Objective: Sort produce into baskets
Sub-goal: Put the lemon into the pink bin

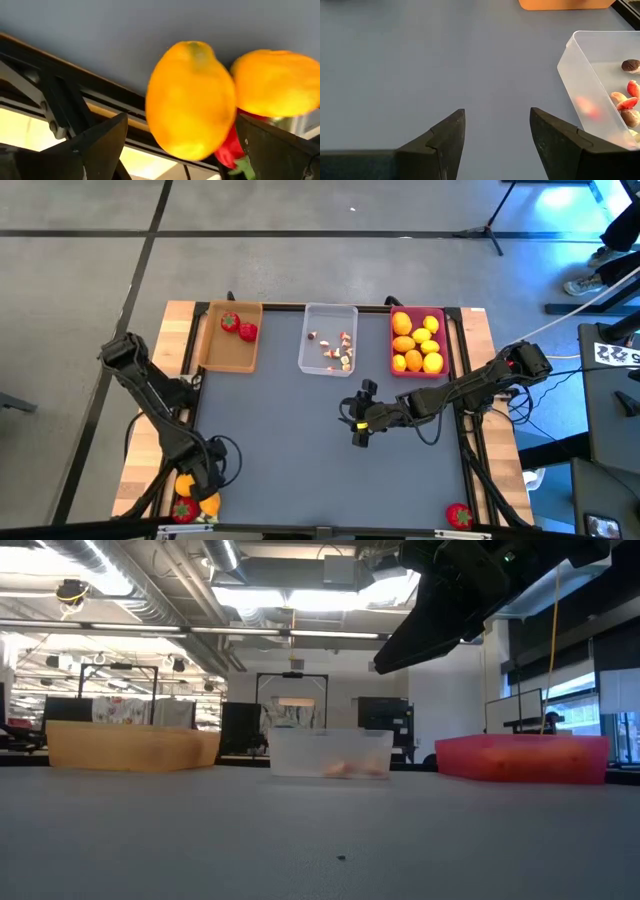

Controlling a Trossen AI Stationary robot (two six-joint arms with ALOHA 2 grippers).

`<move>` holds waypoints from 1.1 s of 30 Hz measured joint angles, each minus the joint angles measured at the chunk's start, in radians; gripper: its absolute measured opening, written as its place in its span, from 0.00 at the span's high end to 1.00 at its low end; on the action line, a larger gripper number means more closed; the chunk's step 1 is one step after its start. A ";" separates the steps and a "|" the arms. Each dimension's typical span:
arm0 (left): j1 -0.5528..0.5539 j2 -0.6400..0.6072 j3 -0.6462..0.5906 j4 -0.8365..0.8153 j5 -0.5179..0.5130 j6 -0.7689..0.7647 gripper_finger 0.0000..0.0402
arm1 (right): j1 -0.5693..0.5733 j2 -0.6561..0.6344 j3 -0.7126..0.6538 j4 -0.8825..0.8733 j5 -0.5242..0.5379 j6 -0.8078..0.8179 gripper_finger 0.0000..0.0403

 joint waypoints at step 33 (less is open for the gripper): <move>0.030 -0.005 -0.163 0.220 0.034 0.023 0.25 | 0.000 0.000 0.000 -0.019 0.000 -0.025 0.45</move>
